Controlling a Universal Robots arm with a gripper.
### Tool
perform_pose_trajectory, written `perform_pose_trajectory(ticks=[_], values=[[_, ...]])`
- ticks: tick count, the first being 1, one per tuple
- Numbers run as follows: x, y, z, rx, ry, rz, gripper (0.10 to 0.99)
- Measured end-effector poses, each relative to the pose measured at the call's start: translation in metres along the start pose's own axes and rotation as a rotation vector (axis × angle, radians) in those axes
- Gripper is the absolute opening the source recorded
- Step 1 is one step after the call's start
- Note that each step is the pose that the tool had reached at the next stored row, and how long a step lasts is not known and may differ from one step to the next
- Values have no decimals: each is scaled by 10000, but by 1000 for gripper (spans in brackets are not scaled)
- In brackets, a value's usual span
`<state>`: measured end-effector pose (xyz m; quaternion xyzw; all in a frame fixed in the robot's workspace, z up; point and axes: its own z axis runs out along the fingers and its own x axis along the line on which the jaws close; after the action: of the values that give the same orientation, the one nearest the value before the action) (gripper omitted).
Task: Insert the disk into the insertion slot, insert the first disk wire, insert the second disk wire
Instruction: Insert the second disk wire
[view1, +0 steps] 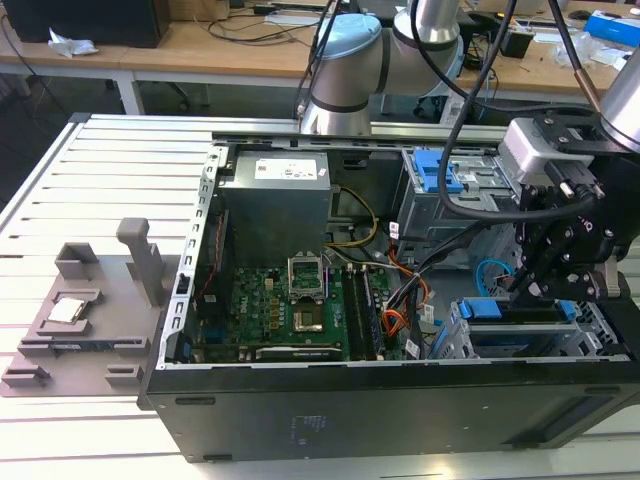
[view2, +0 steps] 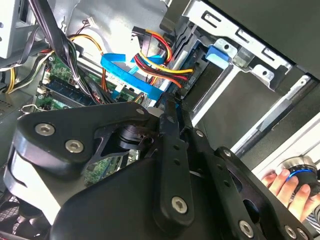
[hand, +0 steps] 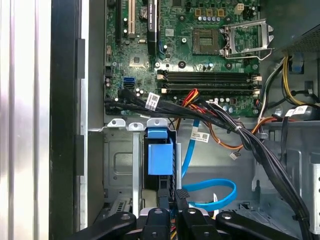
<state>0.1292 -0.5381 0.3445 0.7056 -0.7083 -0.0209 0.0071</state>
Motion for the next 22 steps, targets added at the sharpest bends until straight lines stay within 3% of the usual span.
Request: perform_pose_trajectory(ticks=[17, 22], values=[[7, -17, 93, 2, -8, 0, 165], [8, -16, 95, 0, -2, 0, 298]])
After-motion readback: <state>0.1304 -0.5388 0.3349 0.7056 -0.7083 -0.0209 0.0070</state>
